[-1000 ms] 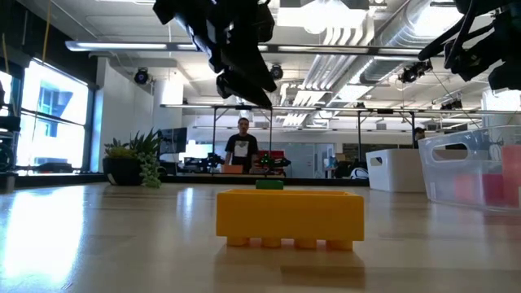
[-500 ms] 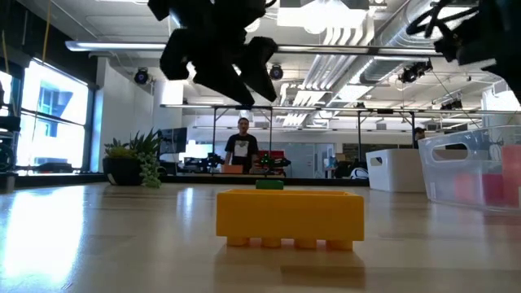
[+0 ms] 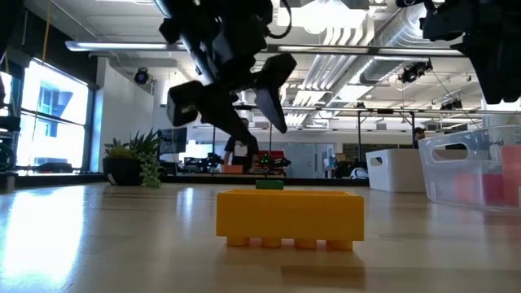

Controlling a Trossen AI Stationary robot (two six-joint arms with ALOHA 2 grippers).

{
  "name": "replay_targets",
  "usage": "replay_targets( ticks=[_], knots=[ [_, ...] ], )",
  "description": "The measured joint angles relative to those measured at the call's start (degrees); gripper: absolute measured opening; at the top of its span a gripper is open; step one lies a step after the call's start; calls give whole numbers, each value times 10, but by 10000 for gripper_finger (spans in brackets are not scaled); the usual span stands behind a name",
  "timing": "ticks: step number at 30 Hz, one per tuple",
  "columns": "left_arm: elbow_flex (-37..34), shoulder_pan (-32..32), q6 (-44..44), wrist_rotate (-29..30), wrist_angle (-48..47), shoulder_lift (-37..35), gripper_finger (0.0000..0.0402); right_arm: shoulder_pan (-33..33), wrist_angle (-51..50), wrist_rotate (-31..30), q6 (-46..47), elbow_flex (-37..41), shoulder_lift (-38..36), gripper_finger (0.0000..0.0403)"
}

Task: Sort & place blocks by color
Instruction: Put the green game piece into the top white bin

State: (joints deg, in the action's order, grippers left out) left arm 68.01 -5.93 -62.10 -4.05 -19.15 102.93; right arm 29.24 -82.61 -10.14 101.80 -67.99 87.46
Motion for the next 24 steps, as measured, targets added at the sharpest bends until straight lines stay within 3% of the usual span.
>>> replay_targets(
  ticks=[24],
  knots=[
    [-1,11,-41,16,-2,64,216,0,16,-12,0,0,0,114]
  ],
)
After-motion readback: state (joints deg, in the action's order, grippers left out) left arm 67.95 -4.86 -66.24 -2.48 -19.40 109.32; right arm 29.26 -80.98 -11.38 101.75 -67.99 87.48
